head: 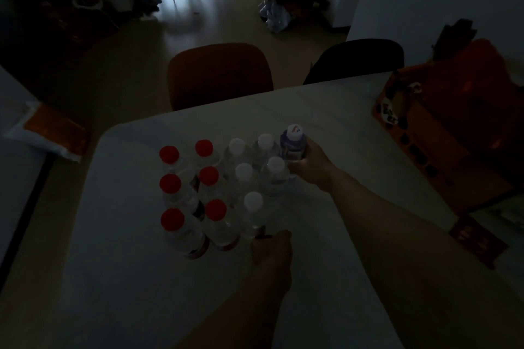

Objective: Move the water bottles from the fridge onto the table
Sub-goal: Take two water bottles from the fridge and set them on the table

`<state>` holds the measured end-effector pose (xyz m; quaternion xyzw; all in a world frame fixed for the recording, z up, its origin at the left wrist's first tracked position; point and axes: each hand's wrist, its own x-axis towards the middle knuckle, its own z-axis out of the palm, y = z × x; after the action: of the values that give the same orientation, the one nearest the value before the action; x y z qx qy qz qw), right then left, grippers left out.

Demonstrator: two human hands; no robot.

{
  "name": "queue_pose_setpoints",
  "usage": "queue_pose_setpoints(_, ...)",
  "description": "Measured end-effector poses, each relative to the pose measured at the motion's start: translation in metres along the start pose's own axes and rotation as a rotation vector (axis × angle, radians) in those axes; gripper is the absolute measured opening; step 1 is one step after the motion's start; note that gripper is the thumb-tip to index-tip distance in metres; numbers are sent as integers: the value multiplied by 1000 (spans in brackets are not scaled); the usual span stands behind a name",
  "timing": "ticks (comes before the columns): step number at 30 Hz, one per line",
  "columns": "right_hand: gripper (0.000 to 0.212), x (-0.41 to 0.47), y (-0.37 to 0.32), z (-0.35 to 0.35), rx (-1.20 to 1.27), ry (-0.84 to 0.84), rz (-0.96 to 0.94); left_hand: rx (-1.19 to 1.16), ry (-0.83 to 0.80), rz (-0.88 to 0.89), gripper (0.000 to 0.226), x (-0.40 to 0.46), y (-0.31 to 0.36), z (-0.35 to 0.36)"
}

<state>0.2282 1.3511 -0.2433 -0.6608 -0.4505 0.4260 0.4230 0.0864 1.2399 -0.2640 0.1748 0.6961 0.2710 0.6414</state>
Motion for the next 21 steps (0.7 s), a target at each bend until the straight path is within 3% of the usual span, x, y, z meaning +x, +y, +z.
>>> queue_pose_setpoints(5,64,-6,-1,0,-59,-1,69,86,-186,-105,15,-19,19,5)
queue_pose_setpoints(9,74,-29,-13,-15,-21,106,285,217,-283,-77,11,-34,42,10)
queue_pose_setpoints(15,18,-87,-82,-65,196,226,440,351,-392,179,16,-94,121,19)
queue_pose_setpoints(18,25,-114,-132,-89,327,308,392,433,-388,392,26,-132,166,14)
queue_pose_setpoints(21,33,-148,-179,-107,384,396,363,511,-408,472,35,-173,193,-2)
